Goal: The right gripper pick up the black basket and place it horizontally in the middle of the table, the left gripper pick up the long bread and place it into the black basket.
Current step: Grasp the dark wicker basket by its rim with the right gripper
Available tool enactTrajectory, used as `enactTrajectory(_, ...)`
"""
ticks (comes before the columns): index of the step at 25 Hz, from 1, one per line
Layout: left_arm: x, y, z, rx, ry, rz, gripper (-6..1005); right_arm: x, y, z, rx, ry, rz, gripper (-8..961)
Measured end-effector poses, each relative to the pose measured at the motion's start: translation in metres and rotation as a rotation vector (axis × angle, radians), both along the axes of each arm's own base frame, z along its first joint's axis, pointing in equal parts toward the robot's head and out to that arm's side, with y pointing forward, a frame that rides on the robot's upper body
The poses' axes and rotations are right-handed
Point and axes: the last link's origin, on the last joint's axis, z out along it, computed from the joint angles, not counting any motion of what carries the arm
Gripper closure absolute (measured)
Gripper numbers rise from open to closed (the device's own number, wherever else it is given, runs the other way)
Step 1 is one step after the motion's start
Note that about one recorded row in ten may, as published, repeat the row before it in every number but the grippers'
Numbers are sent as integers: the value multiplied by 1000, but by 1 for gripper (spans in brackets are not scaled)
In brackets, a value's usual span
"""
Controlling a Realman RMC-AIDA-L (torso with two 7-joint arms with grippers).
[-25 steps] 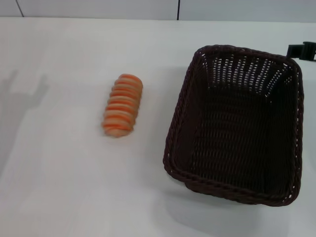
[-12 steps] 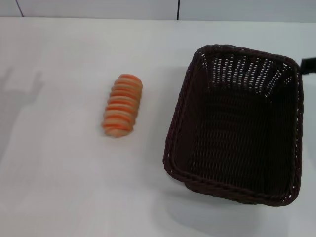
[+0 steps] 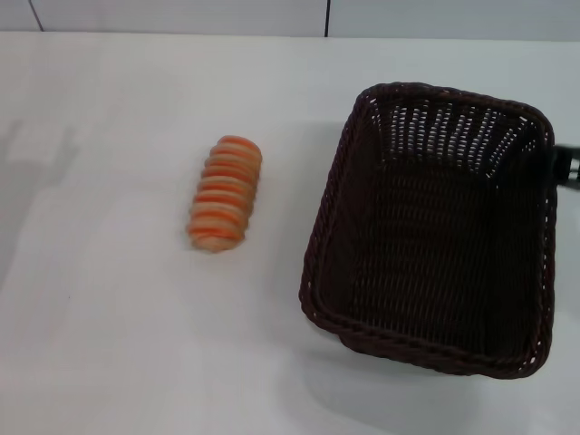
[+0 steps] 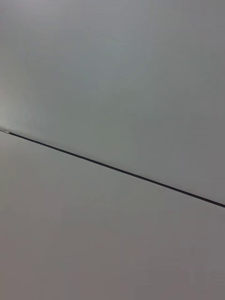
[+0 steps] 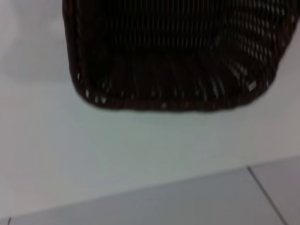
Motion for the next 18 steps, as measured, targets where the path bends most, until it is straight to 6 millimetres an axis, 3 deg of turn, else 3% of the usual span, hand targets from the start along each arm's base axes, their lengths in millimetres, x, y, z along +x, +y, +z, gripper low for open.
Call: enactTrajectory(18,-2,-2,2,8,2,-2,140,14,1,-23,-85,-13,-20,273)
